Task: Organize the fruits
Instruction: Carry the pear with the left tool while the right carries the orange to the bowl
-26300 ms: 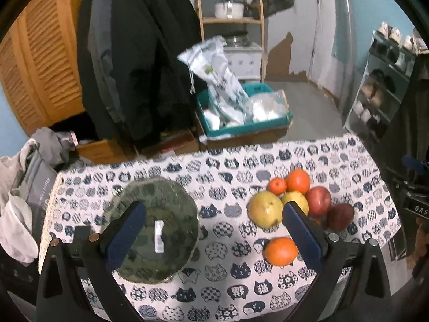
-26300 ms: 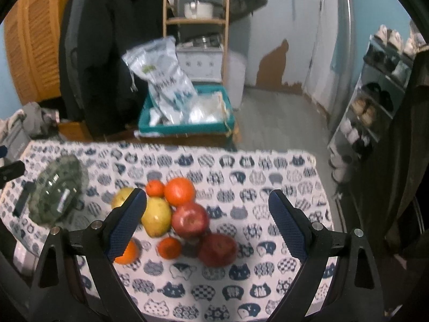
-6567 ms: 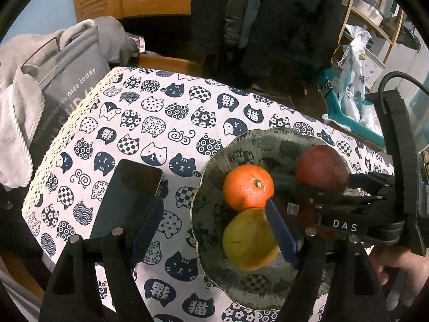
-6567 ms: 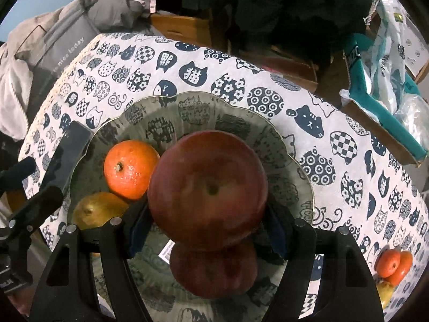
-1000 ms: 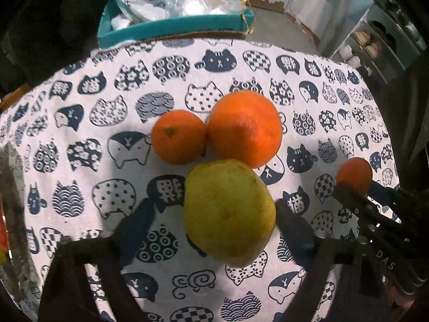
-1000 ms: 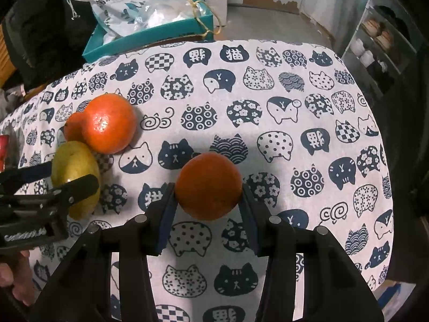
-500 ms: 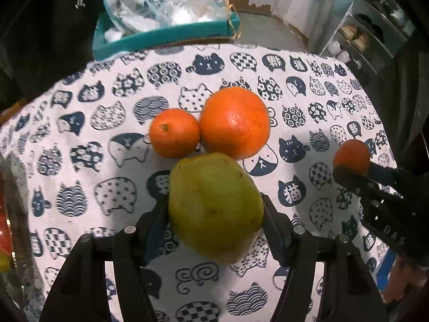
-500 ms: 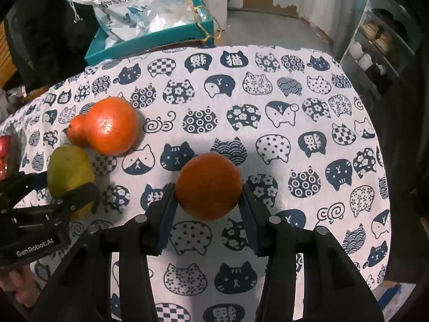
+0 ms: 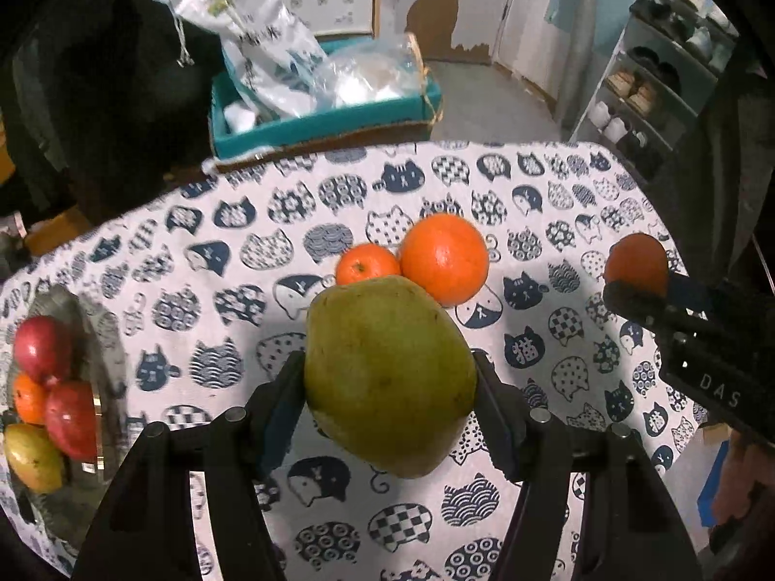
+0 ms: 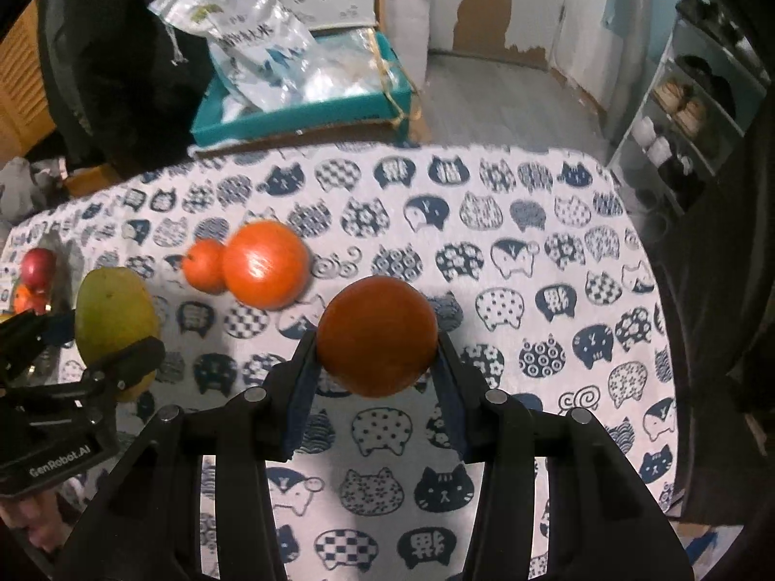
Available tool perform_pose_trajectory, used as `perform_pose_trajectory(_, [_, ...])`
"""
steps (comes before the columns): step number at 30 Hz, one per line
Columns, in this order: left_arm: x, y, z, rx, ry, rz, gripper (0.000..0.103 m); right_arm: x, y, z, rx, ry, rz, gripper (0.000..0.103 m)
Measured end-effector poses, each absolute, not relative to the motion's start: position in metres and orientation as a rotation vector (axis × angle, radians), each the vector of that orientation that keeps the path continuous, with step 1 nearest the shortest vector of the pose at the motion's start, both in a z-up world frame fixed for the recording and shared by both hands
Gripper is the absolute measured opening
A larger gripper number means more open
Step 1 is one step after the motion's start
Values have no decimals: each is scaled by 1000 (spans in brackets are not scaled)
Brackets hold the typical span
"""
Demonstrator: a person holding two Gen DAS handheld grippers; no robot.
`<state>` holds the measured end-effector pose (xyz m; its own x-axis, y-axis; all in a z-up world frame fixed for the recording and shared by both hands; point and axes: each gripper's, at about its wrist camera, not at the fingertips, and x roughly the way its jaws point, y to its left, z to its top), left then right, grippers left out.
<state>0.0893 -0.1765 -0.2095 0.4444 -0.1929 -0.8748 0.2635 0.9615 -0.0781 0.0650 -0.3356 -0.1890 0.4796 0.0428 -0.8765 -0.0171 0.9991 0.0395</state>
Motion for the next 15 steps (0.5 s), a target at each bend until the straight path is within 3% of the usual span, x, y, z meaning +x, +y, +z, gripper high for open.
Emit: perform_pose_trajectory(15, [68,-137,-153,33,972,-256,67,50,-303,-129,11,970,104,45])
